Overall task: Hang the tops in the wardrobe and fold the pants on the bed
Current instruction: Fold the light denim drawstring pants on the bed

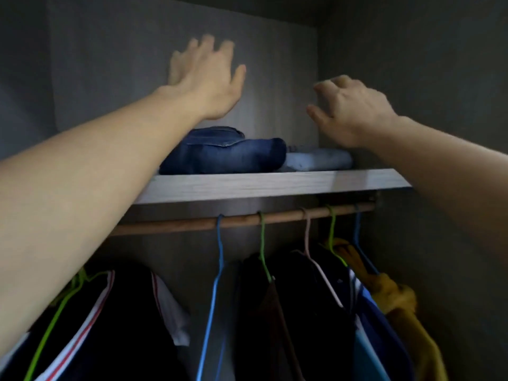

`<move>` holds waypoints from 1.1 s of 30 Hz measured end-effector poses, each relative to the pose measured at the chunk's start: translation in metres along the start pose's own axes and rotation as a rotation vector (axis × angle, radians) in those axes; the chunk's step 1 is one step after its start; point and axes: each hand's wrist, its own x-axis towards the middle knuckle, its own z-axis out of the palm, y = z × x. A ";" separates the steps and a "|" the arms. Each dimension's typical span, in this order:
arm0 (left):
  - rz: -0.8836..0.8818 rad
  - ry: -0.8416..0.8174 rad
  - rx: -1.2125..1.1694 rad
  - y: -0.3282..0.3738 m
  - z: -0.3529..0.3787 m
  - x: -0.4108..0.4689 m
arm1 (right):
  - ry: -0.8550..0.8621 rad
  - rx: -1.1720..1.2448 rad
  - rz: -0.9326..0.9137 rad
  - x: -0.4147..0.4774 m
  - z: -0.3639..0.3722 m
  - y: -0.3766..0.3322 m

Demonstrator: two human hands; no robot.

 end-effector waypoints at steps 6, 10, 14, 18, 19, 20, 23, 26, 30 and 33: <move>0.092 0.194 -0.186 0.073 -0.046 -0.108 | 0.110 -0.079 -0.013 -0.113 -0.068 0.038; -0.006 0.125 -0.254 0.134 -0.070 -0.192 | 0.106 -0.136 -0.021 -0.221 -0.111 0.061; -0.063 0.019 -0.379 0.213 -0.093 -0.266 | 0.045 -0.159 0.007 -0.332 -0.144 0.097; 0.008 -0.131 -0.529 0.307 -0.114 -0.315 | -0.138 -0.256 0.075 -0.435 -0.176 0.159; 0.036 -0.162 -0.554 0.331 -0.119 -0.323 | -0.177 -0.280 0.105 -0.458 -0.186 0.176; 0.066 -0.182 -0.577 0.356 -0.124 -0.328 | -0.202 -0.303 0.142 -0.481 -0.198 0.194; 0.178 -0.210 -0.669 0.436 -0.140 -0.338 | -0.265 -0.398 0.269 -0.546 -0.237 0.249; 0.300 -0.238 -0.782 0.527 -0.155 -0.352 | -0.338 -0.477 0.392 -0.611 -0.278 0.302; 0.441 -0.259 -0.924 0.657 -0.172 -0.374 | -0.419 -0.601 0.544 -0.692 -0.334 0.372; 0.515 -0.307 -1.054 0.754 -0.185 -0.393 | -0.465 -0.695 0.636 -0.746 -0.372 0.424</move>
